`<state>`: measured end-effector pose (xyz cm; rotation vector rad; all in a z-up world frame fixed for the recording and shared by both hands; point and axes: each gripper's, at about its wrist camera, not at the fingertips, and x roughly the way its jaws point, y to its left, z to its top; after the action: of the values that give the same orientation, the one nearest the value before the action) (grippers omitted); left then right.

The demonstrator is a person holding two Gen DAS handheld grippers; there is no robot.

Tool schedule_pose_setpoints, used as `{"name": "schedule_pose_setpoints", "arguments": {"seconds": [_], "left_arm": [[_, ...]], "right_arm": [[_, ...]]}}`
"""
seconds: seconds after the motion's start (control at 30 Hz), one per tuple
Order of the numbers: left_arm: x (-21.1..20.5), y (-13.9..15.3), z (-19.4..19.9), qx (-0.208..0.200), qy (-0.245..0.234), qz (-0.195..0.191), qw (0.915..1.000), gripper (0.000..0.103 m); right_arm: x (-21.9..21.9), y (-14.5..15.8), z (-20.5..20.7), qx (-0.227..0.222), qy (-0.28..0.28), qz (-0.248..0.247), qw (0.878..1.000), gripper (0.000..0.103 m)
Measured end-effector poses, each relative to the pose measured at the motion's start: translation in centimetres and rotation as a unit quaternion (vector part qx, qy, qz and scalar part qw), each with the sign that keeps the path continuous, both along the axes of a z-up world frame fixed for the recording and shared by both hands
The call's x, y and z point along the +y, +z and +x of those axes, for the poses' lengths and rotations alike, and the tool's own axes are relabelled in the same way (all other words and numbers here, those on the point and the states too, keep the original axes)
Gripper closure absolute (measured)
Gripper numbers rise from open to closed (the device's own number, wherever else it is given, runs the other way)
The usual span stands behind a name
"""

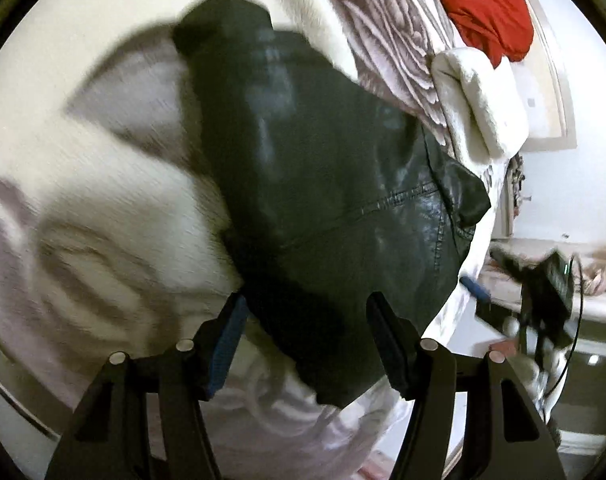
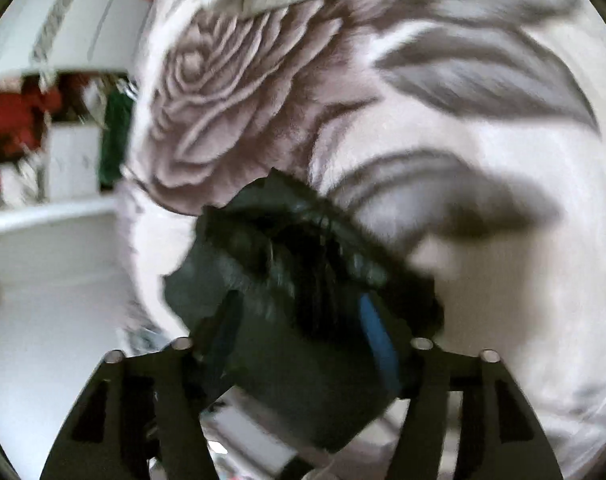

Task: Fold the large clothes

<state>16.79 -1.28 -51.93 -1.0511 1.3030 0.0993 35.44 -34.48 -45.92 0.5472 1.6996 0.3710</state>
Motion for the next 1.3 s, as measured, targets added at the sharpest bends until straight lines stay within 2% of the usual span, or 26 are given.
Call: {"name": "schedule_pose_setpoints", "arguments": {"seconds": [0.13, 0.17, 0.23, 0.3, 0.37, 0.47, 0.53, 0.63, 0.73, 0.77, 0.83, 0.9, 1.07, 1.2, 1.3], "left_arm": [[2.2, 1.8, 1.3, -0.001, -0.031, 0.032, 0.9990, 0.043], [2.8, 2.3, 2.4, -0.004, -0.048, 0.053, 0.9974, 0.043], [3.5, 2.7, 4.6, -0.014, -0.082, 0.092, 0.9923, 0.043], [4.5, 2.3, 7.7, -0.014, -0.124, 0.130, 0.9836, 0.043], [5.6, 0.9, 10.1, -0.005, -0.143, 0.136, 0.9803, 0.043], [6.4, -1.0, 12.9, -0.002, -0.169, 0.124, 0.9778, 0.043], [5.5, -2.5, 15.2, 0.013, -0.217, 0.132, 0.9671, 0.043], [3.3, -2.8, 17.3, -0.002, -0.282, 0.132, 0.9502, 0.043], [0.4, -3.8, 18.7, -0.008, -0.355, 0.126, 0.9262, 0.043], [-0.7, -4.5, 19.0, -0.008, -0.384, 0.131, 0.9141, 0.043], [-1.7, -5.2, 19.6, -0.009, -0.411, 0.138, 0.9011, 0.043], [-1.9, -5.7, 20.3, -0.009, -0.428, 0.115, 0.8963, 0.043], [-1.0, -7.2, 21.6, -0.006, -0.439, 0.029, 0.8979, 0.043], [-0.6, -8.9, 22.2, -0.010, -0.436, -0.033, 0.8990, 0.034], [-0.8, -9.6, 22.4, -0.013, -0.428, -0.064, 0.9014, 0.026]], "right_arm": [[-2.7, -1.2, -5.7, 0.038, -0.043, 0.001, 0.998, 0.035], [-2.7, -1.7, -6.5, 0.045, -0.049, 0.001, 0.998, 0.035], [-3.3, -3.1, -8.7, 0.063, -0.078, 0.001, 0.995, 0.035], [-3.9, -4.4, -10.1, 0.070, -0.114, 0.009, 0.991, 0.035], [-4.2, -5.2, -10.8, 0.071, -0.138, 0.020, 0.988, 0.035], [-3.6, -6.3, -11.0, 0.070, -0.163, 0.045, 0.983, 0.035], [-3.1, -7.1, -10.7, 0.070, -0.169, 0.059, 0.981, 0.035], [-2.6, -8.5, -10.8, 0.070, -0.191, 0.077, 0.976, 0.028], [-2.4, -9.4, -11.0, 0.064, -0.201, 0.090, 0.973, 0.026], [-2.3, -9.8, -11.1, 0.064, -0.205, 0.097, 0.972, 0.025], [-2.4, -10.0, -11.3, 0.059, -0.206, 0.106, 0.971, 0.025], [-2.5, -10.1, -11.7, 0.050, -0.201, 0.118, 0.971, 0.024], [-2.5, -11.7, -13.1, 0.045, -0.189, 0.168, 0.966, 0.020], [-1.6, -13.4, -13.7, 0.050, -0.184, 0.203, 0.961, 0.014], [-0.9, -14.2, -13.4, 0.041, -0.181, 0.223, 0.957, 0.012]]}}
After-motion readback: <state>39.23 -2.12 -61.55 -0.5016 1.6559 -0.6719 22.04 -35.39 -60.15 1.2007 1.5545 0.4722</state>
